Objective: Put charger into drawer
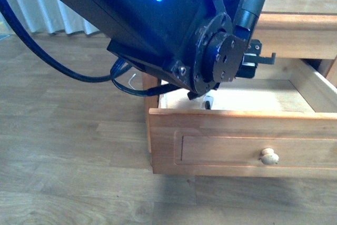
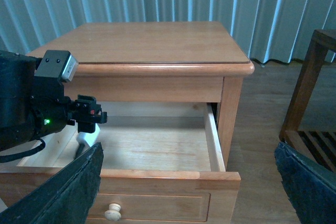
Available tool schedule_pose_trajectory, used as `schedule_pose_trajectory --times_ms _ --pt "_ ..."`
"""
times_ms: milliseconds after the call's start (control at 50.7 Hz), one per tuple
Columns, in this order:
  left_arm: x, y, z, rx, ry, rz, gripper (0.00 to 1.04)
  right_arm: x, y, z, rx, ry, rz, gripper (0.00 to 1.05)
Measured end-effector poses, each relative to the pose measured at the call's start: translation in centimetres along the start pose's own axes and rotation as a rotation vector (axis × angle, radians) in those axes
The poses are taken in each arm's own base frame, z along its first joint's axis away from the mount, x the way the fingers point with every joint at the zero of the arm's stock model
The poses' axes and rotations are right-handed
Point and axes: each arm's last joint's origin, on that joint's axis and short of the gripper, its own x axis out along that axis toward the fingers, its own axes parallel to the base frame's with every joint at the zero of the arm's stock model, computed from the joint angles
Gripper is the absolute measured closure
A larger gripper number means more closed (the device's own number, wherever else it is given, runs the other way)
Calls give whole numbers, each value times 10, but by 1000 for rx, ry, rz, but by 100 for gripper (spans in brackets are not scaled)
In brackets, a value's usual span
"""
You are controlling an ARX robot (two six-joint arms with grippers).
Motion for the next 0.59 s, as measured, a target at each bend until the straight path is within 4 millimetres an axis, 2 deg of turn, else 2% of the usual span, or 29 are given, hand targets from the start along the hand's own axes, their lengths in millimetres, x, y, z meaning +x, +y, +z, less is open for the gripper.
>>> schedule_pose_trajectory --times_ms 158,197,296,394,493,591 --pt "-16 10 9 -14 -31 11 13 0 0 0 0 0 0 8" --pt "-25 17 19 -22 -57 15 5 0 0 0 0 0 0 8" --pt "-47 34 42 -45 -116 28 7 0 0 0 0 0 0 8" --pt "-79 63 66 -60 -186 61 6 0 0 0 0 0 0 8" --pt "-105 83 76 -71 -224 78 6 0 0 0 0 0 0 8" --pt "-151 115 79 -81 -259 114 6 0 0 0 0 0 0 8"
